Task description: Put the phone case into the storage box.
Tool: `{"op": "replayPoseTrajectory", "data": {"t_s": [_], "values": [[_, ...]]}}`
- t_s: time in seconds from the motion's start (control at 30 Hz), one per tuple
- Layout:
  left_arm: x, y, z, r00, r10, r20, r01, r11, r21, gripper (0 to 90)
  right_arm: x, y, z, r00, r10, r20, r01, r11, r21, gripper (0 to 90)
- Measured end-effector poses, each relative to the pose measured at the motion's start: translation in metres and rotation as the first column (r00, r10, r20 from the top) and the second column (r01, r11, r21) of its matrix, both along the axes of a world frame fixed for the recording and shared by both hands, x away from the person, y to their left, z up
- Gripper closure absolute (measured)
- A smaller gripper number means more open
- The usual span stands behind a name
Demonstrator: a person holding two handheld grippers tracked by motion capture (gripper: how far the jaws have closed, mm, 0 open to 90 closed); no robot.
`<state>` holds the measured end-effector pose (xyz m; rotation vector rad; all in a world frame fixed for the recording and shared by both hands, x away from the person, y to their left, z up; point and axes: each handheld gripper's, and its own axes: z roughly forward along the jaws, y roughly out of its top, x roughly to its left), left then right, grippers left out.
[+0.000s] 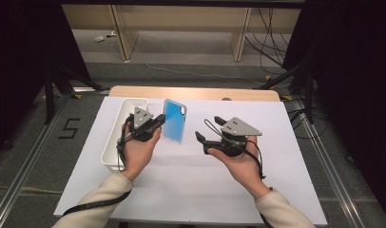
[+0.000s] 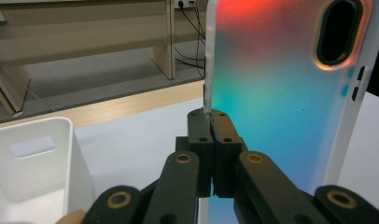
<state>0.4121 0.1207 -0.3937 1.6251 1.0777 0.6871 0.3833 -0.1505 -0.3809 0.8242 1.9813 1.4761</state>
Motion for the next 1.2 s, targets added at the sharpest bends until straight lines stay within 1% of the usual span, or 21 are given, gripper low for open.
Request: {"op": "replayPoseTrajectory", "data": {"t_s": [0.03,0.2,0.23,0.27,0.43,0.5,0.57,0.6,0.67,0.7,0.77,0.87,0.9,0.93,0.97,1.0,1.03,1.07,1.1,1.17,1.2], "values": [[0.0,0.001,0.001,1.0,0.005,-0.003,-0.005,1.0,-0.008,88.3,-0.001,-0.002,-0.001,1.0,-0.002,0.002,0.002,1.0,-0.002,18.9],[0.0,0.005,0.004,0.9998,0.018,0.004,-0.018,0.9998,-0.009,88.3,-0.003,-0.011,-0.004,0.9999,-0.011,-0.007,0.011,0.9999,0.004,18.6],[0.0,0.006,0.004,0.9998,0.02,0.004,-0.02,0.9998,-0.007,88.3,-0.004,-0.013,-0.004,0.9999,-0.006,-0.009,0.006,0.9999,0.011,18.4],[0.0,0.006,0.004,0.9998,0.021,0.005,-0.021,0.9997,-0.01,88.3,-0.004,-0.014,-0.005,0.9999,-0.01,0.0,0.01,0.9998,0.014,18.3],[-0.001,0.01,0.007,0.9995,0.031,0.007,-0.031,0.9993,-0.021,88.3,-0.006,-0.021,-0.009,0.9998,-0.018,-0.011,0.018,0.9998,0.005,18.1],[-0.001,0.012,0.009,0.9993,0.036,0.008,-0.035,0.9991,-0.023,88.3,-0.007,-0.023,-0.01,0.9998,-0.016,-0.014,0.016,0.9998,0.013,18.1],[-0.001,0.014,0.01,0.9992,0.038,0.008,-0.038,0.9989,-0.026,88.3,-0.008,-0.026,-0.011,0.9998,-0.019,-0.01,0.019,0.9998,0.004,18.2],[-0.001,0.015,0.01,0.9991,0.042,0.008,-0.042,0.9987,-0.028,88.3,-0.008,-0.026,-0.012,0.9996,-0.027,0.001,0.027,0.9996,0.013,18.2],[-0.001,0.017,0.011,0.9989,0.046,0.008,-0.046,0.9985,-0.028,88.3,-0.007,-0.028,-0.012,0.9998,-0.019,0.007,0.019,0.9997,0.017,18.1],[-0.001,0.017,0.012,0.9987,0.049,0.008,-0.049,0.9983,-0.032,88.3,-0.009,-0.03,-0.012,0.9997,-0.025,0.003,0.025,0.9997,0.006,18.0],[-0.001,0.019,0.013,0.9986,0.051,0.012,-0.051,0.9983,-0.029,88.3,-0.009,-0.032,-0.011,0.9997,-0.025,0.0,0.025,0.9997,0.006,18.0],[-0.001,0.021,0.014,0.9984,0.056,0.014,-0.055,0.9979,-0.032,88.3,-0.009,-0.035,-0.011,0.9996,-0.027,0.006,0.027,0.9993,0.025,17.8],[-0.001,0.022,0.014,0.9982,0.059,0.014,-0.059,0.9977,-0.034,88.3,-0.01,-0.036,-0.011,0.9995,-0.032,0.007,0.032,0.9993,0.021,17.8],[0.0,0.022,0.014,0.9979,0.063,0.012,-0.063,0.9974,-0.035,88.3,-0.011,-0.038,-0.01,0.9993,-0.036,-0.003,0.036,0.9992,0.014,17.7],[0.0,0.023,0.014,0.998,0.063,0.012,-0.062,0.9972,-0.041,88.3,-0.011,-0.039,-0.011,0.9992,-0.039,-0.002,0.039,0.9991,0.019,17.6],[0.0,0.024,0.015,0.9979,0.063,0.014,-0.063,0.9973,-0.037,88.3,-0.011,-0.039,-0.011,0.999,-0.046,-0.001,0.046,0.9987,0.022,17.6],[0.0,0.024,0.015,0.9976,0.068,0.012,-0.067,0.997,-0.039,88.3,-0.011,-0.041,-0.011,0.9989,-0.047,-0.01,0.047,0.9988,0.016,17.5],[0.0,0.025,0.015,0.9974,0.071,0.012,-0.07,0.9965,-0.044,88.3,-0.011,-0.041,-0.011,0.9987,-0.052,-0.002,0.052,0.9983,0.025,17.5],[0.001,0.026,0.016,0.9973,0.072,0.014,-0.072,0.9965,-0.043,88.3,-0.011,-0.042,-0.011,0.9991,-0.043,-0.004,0.043,0.9985,0.033,17.5],[0.001,0.028,0.017,0.9968,0.079,0.014,-0.078,0.9959,-0.046,88.3,-0.011,-0.044,-0.012,0.9987,-0.052,0.002,0.052,0.9984,0.024,17.5],[0.001,0.028,0.017,0.9964,0.084,0.014,-0.083,0.9953,-0.05,88.3,-0.012,-0.044,-0.012,0.9985,-0.054,-0.006,0.054,0.9982,0.026,17.5]]}}
